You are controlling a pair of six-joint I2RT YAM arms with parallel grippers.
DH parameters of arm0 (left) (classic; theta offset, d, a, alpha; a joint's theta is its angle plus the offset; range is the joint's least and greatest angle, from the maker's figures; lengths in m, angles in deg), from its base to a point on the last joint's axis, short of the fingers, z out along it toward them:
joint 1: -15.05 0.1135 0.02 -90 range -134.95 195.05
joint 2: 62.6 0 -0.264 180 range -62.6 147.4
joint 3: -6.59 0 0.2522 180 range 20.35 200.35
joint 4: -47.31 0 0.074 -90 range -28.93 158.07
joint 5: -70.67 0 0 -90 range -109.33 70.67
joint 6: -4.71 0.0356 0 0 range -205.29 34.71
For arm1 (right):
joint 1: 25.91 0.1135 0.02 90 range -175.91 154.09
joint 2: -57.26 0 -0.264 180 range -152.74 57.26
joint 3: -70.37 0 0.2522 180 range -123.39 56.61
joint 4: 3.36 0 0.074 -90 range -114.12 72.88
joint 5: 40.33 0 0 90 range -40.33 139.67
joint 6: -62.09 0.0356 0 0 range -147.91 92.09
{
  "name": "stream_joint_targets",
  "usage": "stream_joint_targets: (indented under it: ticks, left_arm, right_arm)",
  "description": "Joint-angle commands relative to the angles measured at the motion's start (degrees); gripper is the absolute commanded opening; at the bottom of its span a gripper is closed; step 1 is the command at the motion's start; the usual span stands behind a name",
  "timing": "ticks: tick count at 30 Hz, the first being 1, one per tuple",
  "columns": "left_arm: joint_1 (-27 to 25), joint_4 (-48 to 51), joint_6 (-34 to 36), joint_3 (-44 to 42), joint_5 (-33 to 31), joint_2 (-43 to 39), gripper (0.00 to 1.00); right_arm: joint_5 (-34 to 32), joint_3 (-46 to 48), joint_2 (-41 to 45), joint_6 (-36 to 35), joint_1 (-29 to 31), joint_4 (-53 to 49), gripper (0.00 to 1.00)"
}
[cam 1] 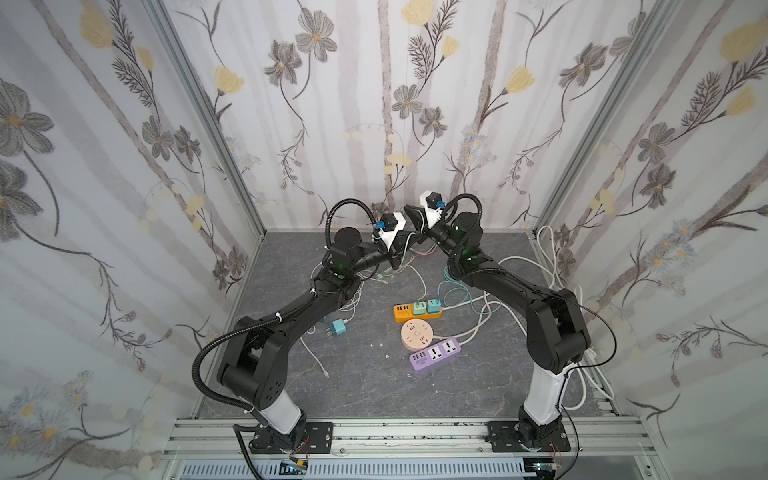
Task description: Insert the plug
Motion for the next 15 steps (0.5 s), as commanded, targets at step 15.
stream_joint_targets:
  ticks: [15]
  left_arm:
    - [-5.24,-1.14,-13.03,15.06,2.15,23.45,0.04]
  right_arm:
    - [-25.67,24.81,11.67,-9.23,-9.23,7.28,0.11]
